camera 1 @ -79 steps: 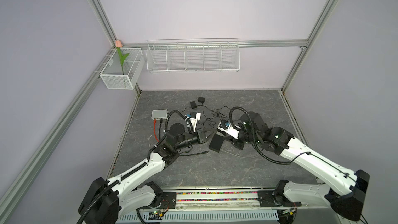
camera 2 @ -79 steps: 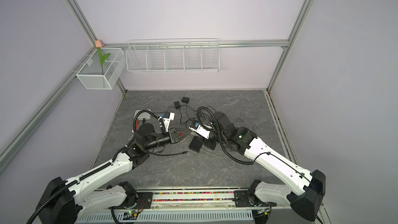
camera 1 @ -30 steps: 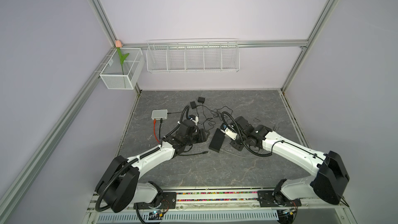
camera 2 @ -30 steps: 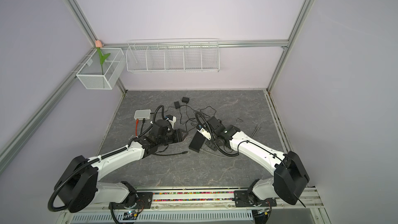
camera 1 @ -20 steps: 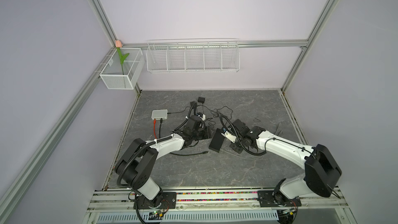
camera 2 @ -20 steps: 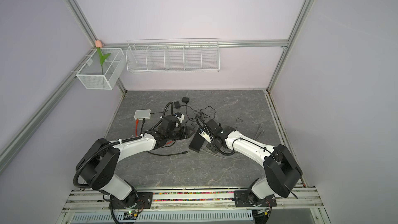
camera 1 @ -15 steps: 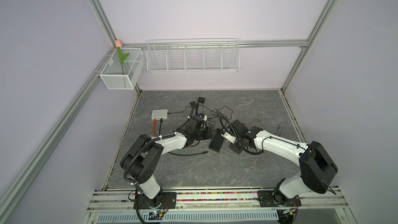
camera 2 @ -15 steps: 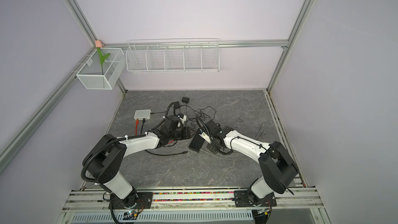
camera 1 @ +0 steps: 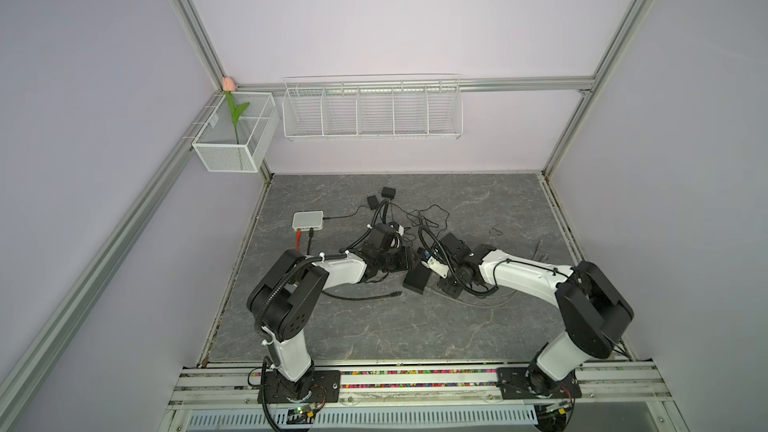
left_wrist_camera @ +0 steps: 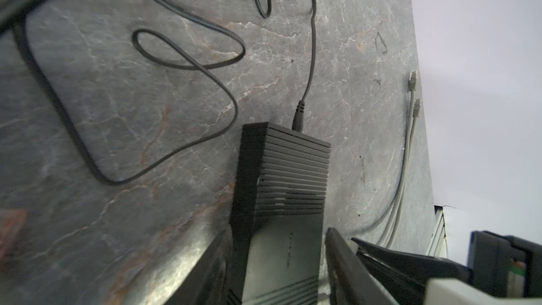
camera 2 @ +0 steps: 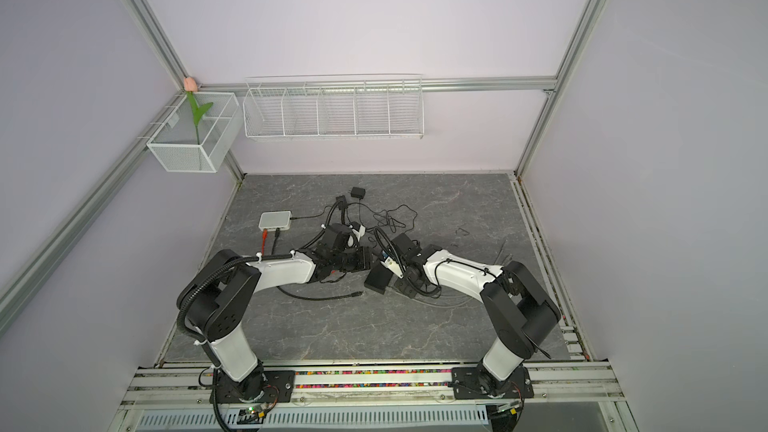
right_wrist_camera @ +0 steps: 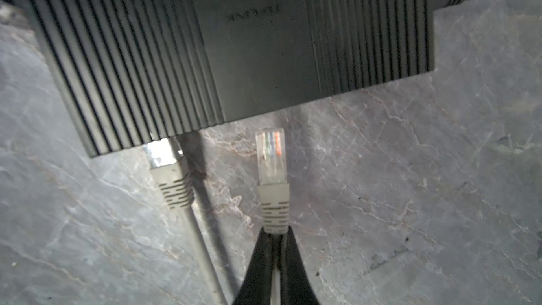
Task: Insert the plug into the switch port
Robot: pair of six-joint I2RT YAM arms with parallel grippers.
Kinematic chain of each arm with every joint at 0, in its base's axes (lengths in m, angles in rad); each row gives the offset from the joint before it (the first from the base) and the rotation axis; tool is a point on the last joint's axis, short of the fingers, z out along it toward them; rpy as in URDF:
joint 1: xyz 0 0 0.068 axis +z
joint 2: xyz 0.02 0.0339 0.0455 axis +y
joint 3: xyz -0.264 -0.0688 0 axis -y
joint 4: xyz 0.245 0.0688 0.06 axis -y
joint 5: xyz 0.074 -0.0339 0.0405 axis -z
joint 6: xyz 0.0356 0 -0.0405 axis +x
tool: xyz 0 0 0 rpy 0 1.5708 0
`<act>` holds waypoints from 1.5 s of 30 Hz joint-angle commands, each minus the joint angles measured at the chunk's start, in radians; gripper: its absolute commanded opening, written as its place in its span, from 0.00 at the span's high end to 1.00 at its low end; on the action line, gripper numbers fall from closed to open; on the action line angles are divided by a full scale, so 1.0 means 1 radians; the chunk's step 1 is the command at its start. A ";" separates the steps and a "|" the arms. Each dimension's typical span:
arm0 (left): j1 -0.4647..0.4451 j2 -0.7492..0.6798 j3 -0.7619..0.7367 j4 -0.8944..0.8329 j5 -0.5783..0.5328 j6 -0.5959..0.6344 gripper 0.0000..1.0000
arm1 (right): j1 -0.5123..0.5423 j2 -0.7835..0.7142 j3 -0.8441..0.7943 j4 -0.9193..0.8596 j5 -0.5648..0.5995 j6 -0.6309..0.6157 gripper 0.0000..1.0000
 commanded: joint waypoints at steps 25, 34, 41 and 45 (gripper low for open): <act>-0.009 0.059 0.015 0.011 0.027 0.025 0.54 | -0.004 0.048 0.021 0.060 -0.076 -0.012 0.93; -0.011 0.055 0.010 -0.024 0.008 0.052 0.56 | -0.003 0.002 0.008 0.076 -0.040 -0.015 0.93; -0.019 0.063 0.024 -0.040 0.002 0.061 0.57 | -0.004 0.016 0.018 0.089 -0.057 -0.014 0.93; -0.032 0.067 0.041 -0.065 -0.002 0.079 0.57 | -0.001 0.034 0.021 0.103 -0.074 -0.023 0.93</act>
